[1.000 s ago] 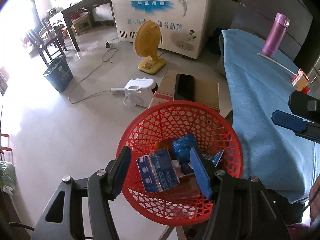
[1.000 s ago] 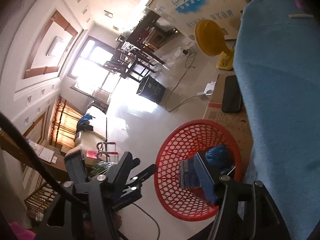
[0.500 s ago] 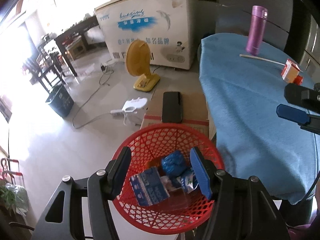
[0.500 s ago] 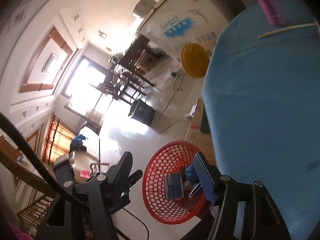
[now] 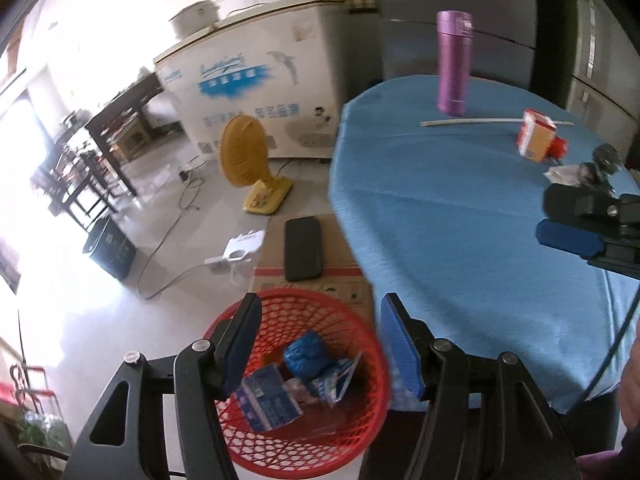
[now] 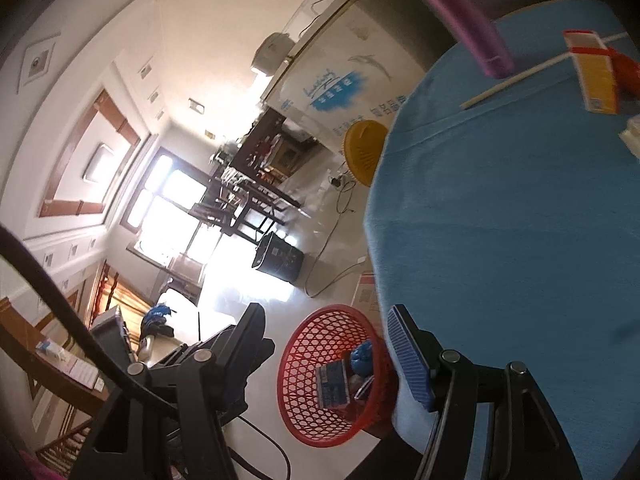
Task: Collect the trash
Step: 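Move both open tools back over the table toward the black bags, then grasp the black plastic bags with the right tool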
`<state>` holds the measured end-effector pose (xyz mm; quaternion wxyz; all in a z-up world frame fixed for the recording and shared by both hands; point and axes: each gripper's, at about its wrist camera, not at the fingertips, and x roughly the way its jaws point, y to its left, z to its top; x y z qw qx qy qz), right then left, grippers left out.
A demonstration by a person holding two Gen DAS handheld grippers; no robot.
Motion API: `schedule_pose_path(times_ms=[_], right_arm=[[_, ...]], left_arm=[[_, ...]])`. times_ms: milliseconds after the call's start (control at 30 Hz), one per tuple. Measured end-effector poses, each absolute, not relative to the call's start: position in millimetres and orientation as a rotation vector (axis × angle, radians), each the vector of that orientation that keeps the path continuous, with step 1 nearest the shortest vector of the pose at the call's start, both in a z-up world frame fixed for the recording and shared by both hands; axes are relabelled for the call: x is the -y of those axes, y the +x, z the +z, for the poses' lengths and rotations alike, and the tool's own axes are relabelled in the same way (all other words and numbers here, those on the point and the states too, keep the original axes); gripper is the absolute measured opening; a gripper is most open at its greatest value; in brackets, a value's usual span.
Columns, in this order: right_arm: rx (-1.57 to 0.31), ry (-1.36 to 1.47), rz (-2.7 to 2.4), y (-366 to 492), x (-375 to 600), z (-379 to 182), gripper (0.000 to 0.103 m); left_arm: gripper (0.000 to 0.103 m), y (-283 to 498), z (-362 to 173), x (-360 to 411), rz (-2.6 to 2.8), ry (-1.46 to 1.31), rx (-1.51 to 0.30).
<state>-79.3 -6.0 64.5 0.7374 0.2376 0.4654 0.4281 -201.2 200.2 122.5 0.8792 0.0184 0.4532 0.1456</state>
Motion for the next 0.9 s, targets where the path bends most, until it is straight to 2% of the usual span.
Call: schedule_pose_path(times_ms=[233,467,600,900], right_arm=[[-0.993,0.593,0.797,-61.9,70.6,57.4,0.068],[-0.921,0.699,0.495,-34.8,189.5,50.4,0.068],[-0.850,0.673,0.319,-12.1,241.8,63.1,0.075],[-0.830,0.594,0.188,54.8,265.0,72.9,0.077]], left_arm=[[0.063,-176.6,118.3,-164.5,0.179,0.057,-0.992],[0.063,-158.8,113.1,-133.3,0.122,0.106,-1.025],[0.063,-152.4,108.2,-121.2,0.096,0.117,-1.045],[0.063,-144.4,110.3,-110.3,0.074,0.148,-1.053]])
